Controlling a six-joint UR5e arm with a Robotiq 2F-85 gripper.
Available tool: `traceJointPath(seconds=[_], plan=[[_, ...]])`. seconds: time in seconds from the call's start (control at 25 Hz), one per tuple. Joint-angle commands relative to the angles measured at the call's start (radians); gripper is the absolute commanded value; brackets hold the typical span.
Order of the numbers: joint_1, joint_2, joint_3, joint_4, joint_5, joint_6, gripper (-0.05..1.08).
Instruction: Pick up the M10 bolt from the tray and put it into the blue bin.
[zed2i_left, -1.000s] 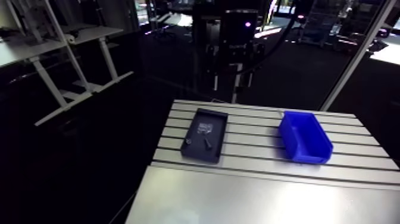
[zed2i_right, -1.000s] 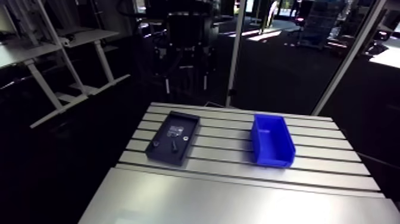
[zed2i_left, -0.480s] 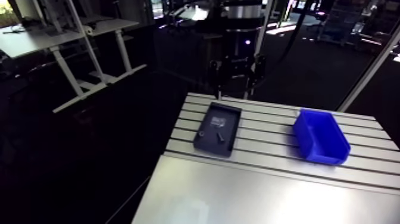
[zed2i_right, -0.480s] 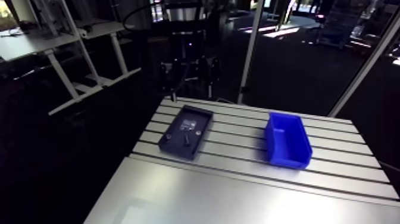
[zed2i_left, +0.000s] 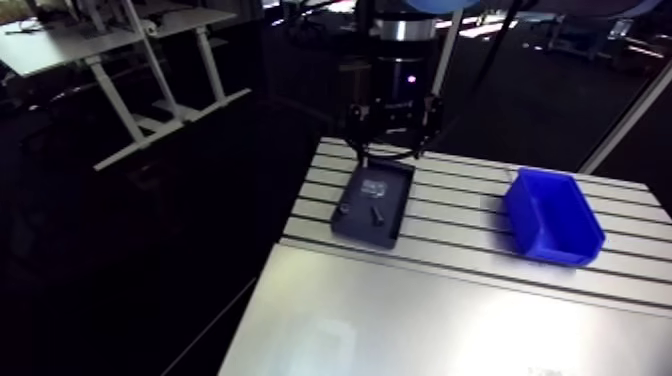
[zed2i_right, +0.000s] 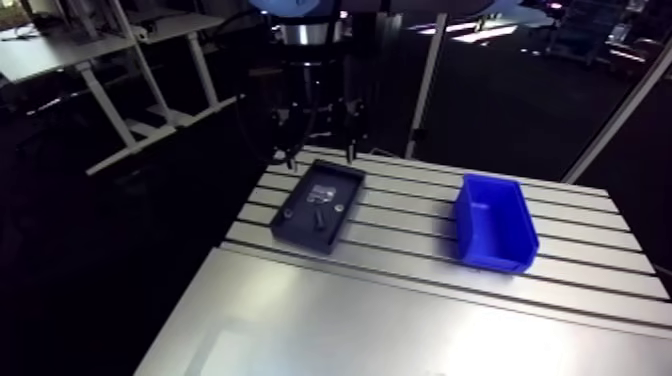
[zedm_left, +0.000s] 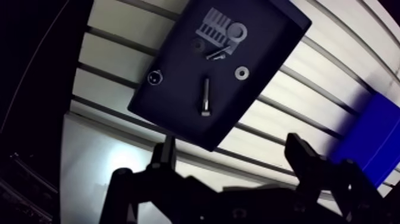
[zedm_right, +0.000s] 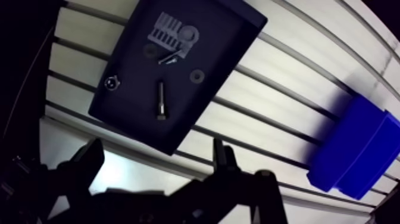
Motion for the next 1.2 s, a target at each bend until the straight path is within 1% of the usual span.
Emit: traceJointPath(seconds=[0.04,0.16,0.36,0.96,1.2], plan=[[0.002,0.02,0.014,-0.023,-0.001,0.013,0.01],[0.002,0.035,0.017,-0.028,0.0,0.016,0.01],[0.002,0.049,0.026,-0.043,-0.004,0.043,0.01],[0.01,0.086,0.042,-0.079,0.0,0.044,0.01],[0.01,0.112,0.042,-0.102,0.0,0.066,0.02]])
